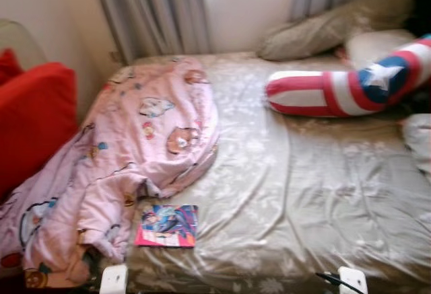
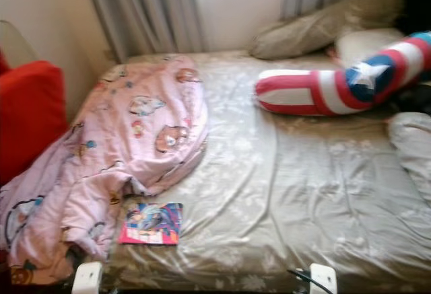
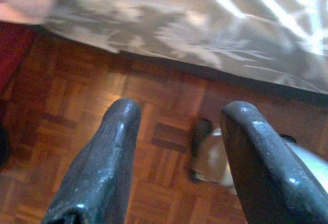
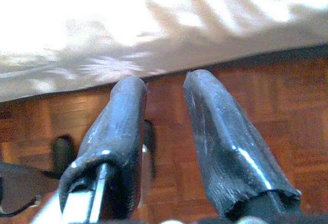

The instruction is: Clean up the room

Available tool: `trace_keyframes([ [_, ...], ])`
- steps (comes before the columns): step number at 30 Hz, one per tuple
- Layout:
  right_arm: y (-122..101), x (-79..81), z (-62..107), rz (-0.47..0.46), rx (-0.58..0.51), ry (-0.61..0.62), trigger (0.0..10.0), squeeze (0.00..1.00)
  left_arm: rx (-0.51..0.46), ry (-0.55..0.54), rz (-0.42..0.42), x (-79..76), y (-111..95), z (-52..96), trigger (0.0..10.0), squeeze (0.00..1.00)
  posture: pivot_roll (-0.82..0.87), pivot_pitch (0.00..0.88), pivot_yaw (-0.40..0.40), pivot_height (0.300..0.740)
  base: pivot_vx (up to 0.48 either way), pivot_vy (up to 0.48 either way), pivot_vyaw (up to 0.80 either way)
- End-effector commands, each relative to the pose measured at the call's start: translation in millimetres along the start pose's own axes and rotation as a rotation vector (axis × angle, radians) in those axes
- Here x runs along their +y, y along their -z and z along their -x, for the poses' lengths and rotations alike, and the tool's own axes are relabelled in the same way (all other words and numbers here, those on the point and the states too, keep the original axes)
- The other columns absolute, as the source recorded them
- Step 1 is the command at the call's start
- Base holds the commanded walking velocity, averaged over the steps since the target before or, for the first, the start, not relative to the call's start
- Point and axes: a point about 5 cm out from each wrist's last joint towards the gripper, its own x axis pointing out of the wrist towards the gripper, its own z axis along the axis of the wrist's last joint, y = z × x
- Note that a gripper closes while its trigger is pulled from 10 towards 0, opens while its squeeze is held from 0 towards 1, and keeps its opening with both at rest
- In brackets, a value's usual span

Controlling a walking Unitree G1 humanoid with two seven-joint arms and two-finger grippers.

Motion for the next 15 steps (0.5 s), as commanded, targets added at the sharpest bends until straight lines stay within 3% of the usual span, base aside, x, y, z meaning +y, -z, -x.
trace_keyframes([
  [1,2.8,4.9,-0.3,-0.022,0.011,-0.013,10.0,0.0,-0.002,-0.021,-0.008,8.1,-3.1,0.7,10.0,0.0,-0.05,0.0,0.033,0.74,0.0,0.48,0.0],
  [15,1.0,5.8,-0.8,-0.031,0.007,-0.014,10.0,0.0,-0.006,-0.027,0.003,8.1,-5.5,0.1,10.0,0.0,-0.04,0.0,0.038,0.74,0.0,0.48,0.0],
])
